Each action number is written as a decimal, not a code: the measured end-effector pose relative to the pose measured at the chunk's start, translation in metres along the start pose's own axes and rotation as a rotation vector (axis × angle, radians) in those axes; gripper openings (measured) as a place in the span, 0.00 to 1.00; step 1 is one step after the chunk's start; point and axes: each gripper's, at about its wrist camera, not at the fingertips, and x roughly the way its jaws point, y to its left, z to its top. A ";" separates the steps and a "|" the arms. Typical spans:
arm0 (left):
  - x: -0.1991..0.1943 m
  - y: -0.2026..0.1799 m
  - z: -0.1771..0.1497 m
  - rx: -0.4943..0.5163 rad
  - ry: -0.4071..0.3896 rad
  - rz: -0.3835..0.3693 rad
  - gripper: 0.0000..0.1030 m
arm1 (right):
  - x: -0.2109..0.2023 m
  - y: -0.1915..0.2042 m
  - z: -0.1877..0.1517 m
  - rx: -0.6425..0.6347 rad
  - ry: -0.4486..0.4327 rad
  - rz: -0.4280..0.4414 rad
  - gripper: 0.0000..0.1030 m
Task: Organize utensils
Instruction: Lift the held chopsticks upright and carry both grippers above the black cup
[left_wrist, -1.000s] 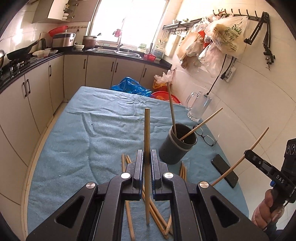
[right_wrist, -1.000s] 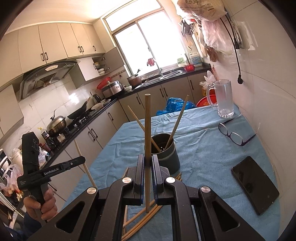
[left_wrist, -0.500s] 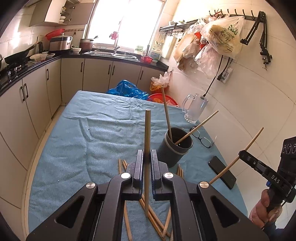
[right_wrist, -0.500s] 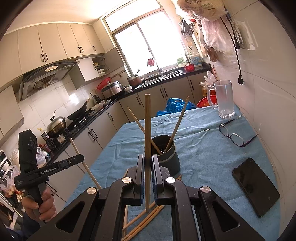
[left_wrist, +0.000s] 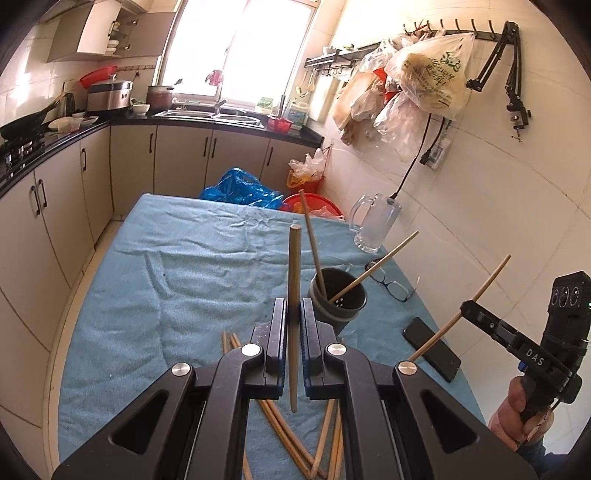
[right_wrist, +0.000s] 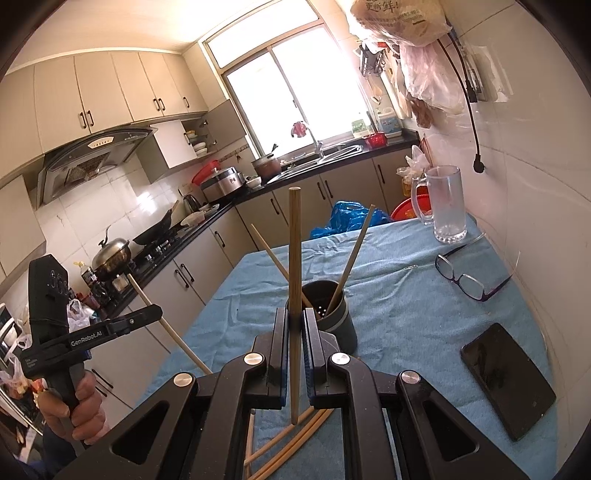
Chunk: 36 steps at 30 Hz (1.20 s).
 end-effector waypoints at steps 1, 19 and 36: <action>0.000 -0.002 0.003 0.004 -0.003 -0.002 0.06 | 0.000 0.000 0.002 0.002 -0.003 0.000 0.08; 0.001 -0.037 0.091 0.036 -0.098 -0.082 0.06 | -0.006 -0.011 0.063 0.053 -0.128 -0.028 0.08; 0.085 -0.030 0.097 -0.037 -0.008 -0.101 0.06 | 0.056 -0.022 0.077 0.067 -0.113 -0.111 0.08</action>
